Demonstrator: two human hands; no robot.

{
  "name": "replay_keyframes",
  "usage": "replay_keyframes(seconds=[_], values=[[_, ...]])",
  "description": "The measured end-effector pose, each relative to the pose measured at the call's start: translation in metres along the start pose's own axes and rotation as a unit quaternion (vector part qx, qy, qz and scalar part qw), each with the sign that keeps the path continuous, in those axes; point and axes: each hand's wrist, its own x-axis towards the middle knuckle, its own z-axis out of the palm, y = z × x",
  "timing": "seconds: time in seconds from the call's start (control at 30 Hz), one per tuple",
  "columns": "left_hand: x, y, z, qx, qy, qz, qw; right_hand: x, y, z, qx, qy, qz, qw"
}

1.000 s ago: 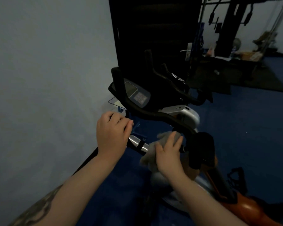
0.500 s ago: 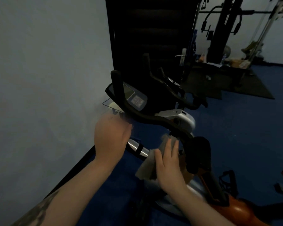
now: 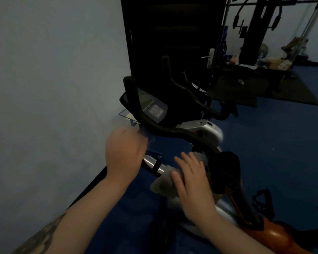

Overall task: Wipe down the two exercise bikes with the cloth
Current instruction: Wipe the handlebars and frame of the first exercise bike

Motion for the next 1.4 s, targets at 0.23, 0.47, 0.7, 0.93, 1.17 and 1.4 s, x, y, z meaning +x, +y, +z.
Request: replay_keyframes(seconds=[0.23,0.47,0.7,0.93,1.17,1.4], values=[[0.001,0.001,-0.001,0.02,-0.01,-0.006,1.0,0.009,-0.036,0.016,-0.056,0.034,0.02,0.998],[0.015,-0.039,-0.019,-0.062,-0.13,0.071,0.987,0.015,-0.012,-0.011,-0.122,-0.065,-0.066,0.988],[0.026,-0.04,-0.024,-0.278,-0.259,-0.129,0.916,0.056,-0.07,0.027,-0.107,-0.053,-0.08,0.99],[0.023,-0.034,-0.025,-0.305,-0.261,-0.177,0.899,0.068,-0.065,0.018,-0.101,-0.102,-0.148,0.978],[0.018,-0.034,-0.023,-0.296,-0.238,-0.183,0.907,0.053,-0.053,0.012,-0.053,-0.106,-0.145,0.982],[0.019,-0.03,-0.025,-0.318,-0.23,-0.21,0.896,0.085,-0.09,0.017,0.032,-0.15,-0.124,0.98]])
